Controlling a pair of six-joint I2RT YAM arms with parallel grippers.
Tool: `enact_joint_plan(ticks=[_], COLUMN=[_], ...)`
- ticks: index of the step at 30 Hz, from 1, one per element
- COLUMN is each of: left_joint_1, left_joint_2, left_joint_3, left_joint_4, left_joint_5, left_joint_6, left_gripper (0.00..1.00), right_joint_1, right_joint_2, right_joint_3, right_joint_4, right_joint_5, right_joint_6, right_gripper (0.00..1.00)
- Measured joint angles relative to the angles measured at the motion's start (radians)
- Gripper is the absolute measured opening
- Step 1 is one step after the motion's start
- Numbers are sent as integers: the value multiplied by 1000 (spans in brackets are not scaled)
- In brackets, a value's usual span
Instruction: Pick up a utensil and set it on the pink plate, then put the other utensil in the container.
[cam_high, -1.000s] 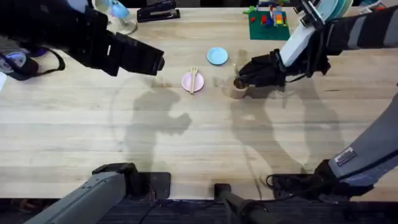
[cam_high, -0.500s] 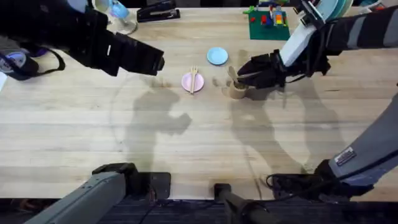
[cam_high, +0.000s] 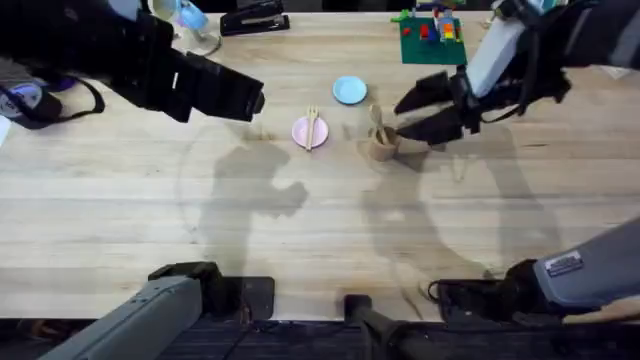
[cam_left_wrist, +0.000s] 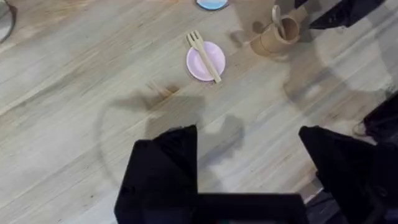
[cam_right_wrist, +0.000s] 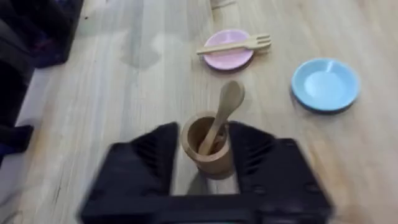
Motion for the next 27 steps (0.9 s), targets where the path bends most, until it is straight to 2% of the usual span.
enact_joint_plan(ticks=[3, 4, 11, 19, 27], left_joint_1=[0, 0, 0, 0, 0], left_joint_2=[0, 0, 0, 0, 0], left_joint_3=[0, 0, 0, 0, 0], left_joint_4=[0, 0, 0, 0, 0], left_joint_5=[0, 0, 0, 0, 0], left_joint_6=[0, 0, 0, 0, 0], left_gripper=[993, 993, 994, 993, 993], right_joint_1=[0, 0, 0, 0, 0], right_joint_2=[-74, -100, -287, -494, -694], right_joint_3=[0, 1, 2, 2, 2], right_joint_4=[0, 3, 4, 6, -24], right_joint_5=[35, 56, 253, 509, 695], right_joint_6=[12, 25, 227, 616, 938], right_gripper=[912, 971, 994, 995, 995])
